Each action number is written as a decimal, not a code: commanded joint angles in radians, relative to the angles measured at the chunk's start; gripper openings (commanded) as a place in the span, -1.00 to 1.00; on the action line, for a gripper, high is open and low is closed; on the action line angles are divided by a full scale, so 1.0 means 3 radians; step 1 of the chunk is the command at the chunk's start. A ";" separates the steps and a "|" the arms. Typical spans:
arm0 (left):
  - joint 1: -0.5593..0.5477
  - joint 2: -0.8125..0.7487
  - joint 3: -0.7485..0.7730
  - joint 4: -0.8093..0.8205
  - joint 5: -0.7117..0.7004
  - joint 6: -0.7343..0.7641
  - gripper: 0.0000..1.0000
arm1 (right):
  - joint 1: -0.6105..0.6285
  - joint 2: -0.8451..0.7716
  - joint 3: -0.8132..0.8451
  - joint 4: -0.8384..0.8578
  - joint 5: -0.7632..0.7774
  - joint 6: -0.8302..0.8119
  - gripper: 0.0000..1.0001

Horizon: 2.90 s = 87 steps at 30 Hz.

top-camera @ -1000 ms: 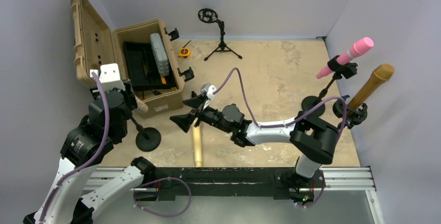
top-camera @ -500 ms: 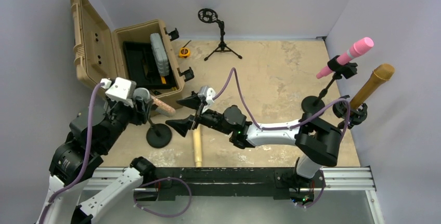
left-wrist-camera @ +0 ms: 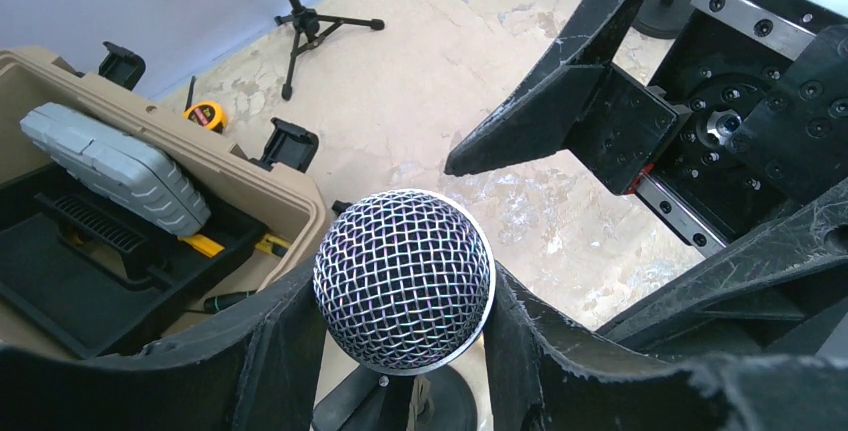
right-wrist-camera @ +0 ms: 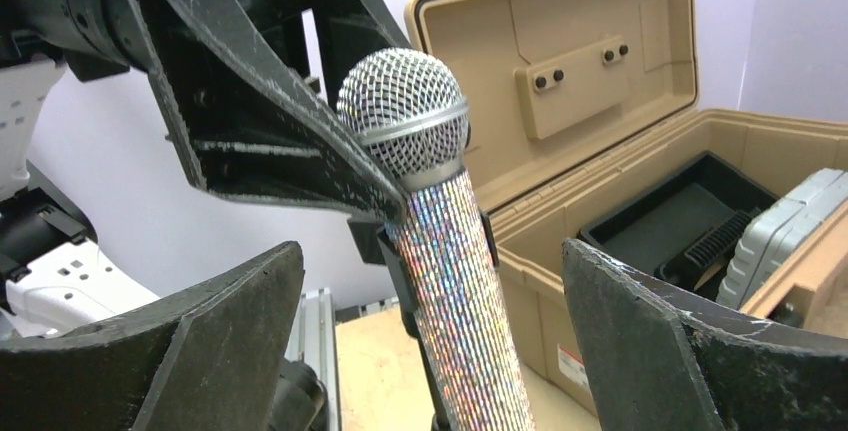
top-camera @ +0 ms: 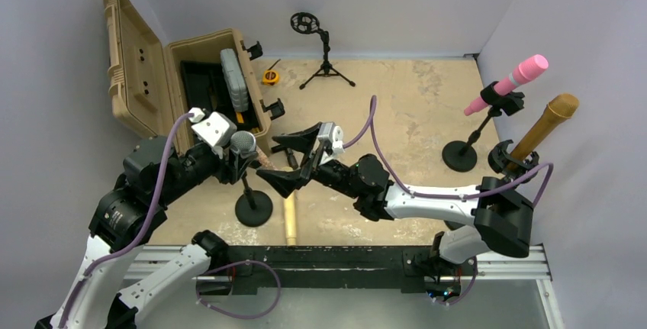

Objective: Remove the microphone from the stand

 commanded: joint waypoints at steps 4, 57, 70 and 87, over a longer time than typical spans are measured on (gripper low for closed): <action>0.0009 -0.0041 -0.0008 -0.0040 -0.0008 -0.0085 0.37 | 0.0000 -0.0241 -0.0020 -0.0124 0.0246 -0.0118 0.98; 0.0008 -0.1332 -0.0308 -0.0626 -0.1184 -0.0564 1.00 | 0.0540 0.0597 0.2027 -0.1928 0.1229 -0.0559 0.12; 0.0011 -0.1240 -0.0433 -0.0601 -0.0148 -0.0442 1.00 | 0.0187 0.0288 0.1561 -0.1459 -0.0167 -0.0907 -1.00; 0.0007 -0.0827 -0.0696 0.0198 -0.0299 0.0208 0.70 | -0.0322 0.0319 0.1399 -0.1206 -0.1402 -0.0841 -1.00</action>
